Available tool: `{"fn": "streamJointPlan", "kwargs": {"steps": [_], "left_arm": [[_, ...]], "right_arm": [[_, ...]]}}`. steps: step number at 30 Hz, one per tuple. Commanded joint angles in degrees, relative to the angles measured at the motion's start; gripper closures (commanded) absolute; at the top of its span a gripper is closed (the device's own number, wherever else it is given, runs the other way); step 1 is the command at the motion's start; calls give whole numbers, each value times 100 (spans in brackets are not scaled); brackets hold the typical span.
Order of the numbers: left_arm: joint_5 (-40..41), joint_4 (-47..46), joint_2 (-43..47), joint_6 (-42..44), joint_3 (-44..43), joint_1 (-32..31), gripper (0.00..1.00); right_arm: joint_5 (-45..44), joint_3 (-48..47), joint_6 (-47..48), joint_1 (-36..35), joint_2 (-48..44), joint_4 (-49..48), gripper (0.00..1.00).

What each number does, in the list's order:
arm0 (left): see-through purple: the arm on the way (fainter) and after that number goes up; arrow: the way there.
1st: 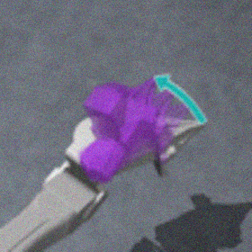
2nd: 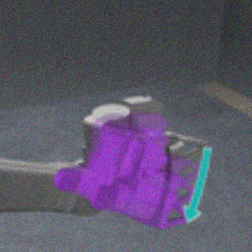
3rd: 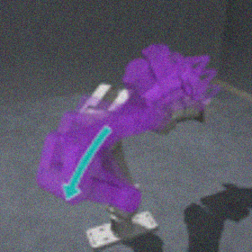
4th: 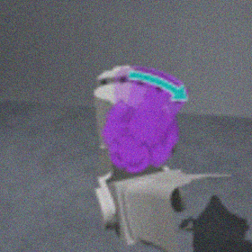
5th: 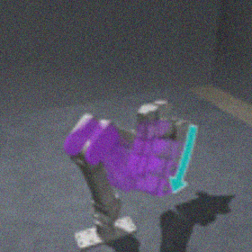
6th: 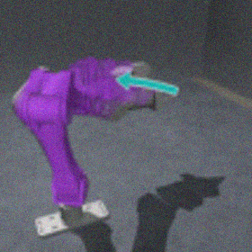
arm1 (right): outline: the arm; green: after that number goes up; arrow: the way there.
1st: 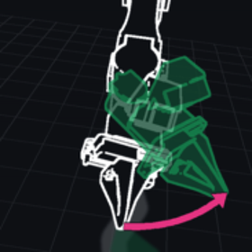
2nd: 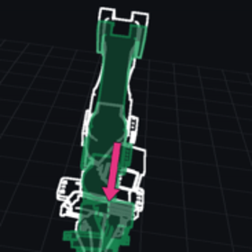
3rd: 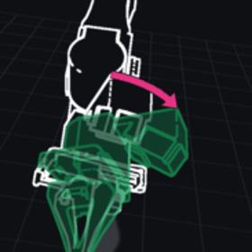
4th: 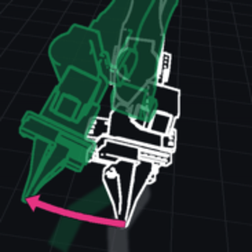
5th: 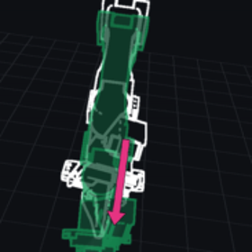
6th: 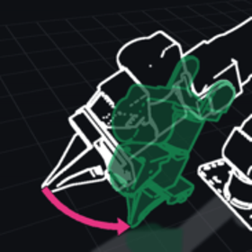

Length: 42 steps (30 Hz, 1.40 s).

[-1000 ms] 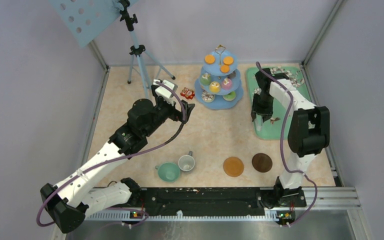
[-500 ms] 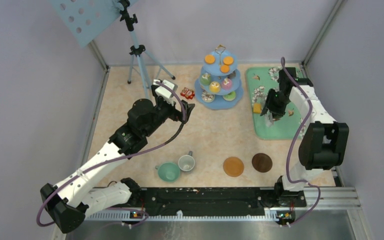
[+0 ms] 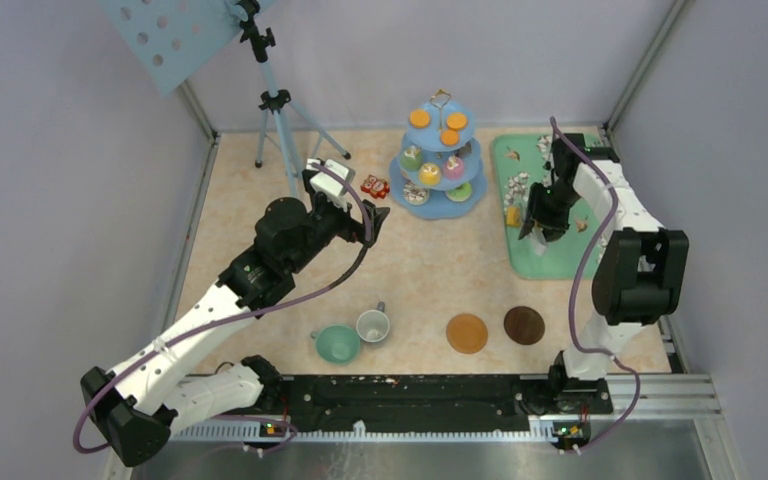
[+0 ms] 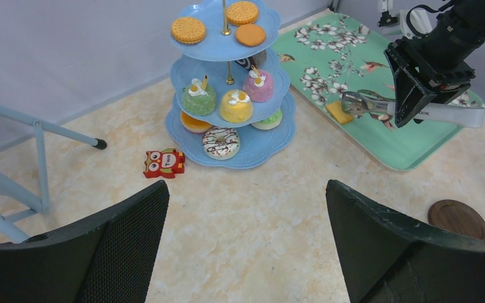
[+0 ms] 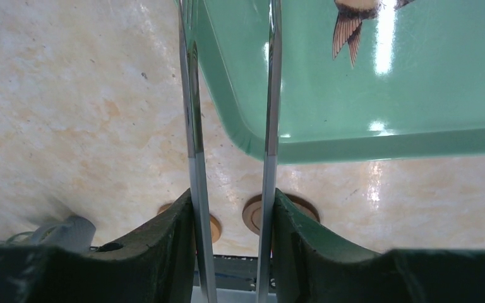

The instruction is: Serve the afternoon tea

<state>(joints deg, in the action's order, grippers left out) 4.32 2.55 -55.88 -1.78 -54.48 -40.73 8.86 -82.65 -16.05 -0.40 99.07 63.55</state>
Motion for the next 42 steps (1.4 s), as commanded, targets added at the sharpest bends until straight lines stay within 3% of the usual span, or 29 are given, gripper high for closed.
{"fn": "streamJointPlan", "kwargs": {"steps": [1, 18, 29, 42], "left_arm": [[-60, -281, 120, -50, 16, 30, 1], [-21, -281, 187, -42, 14, 38, 1], [-54, -281, 183, -50, 16, 39, 1], [-19, -281, 183, -42, 20, 39, 1]], "right_arm": [[-141, -498, 120, -147, 140, 251, 64], [-969, -1756, -85, -805, 1208, 981, 57], [-1235, -1977, -85, -938, 1341, 1313, 57], [-675, -1941, 65, -880, 1640, 1315, 58]]}}
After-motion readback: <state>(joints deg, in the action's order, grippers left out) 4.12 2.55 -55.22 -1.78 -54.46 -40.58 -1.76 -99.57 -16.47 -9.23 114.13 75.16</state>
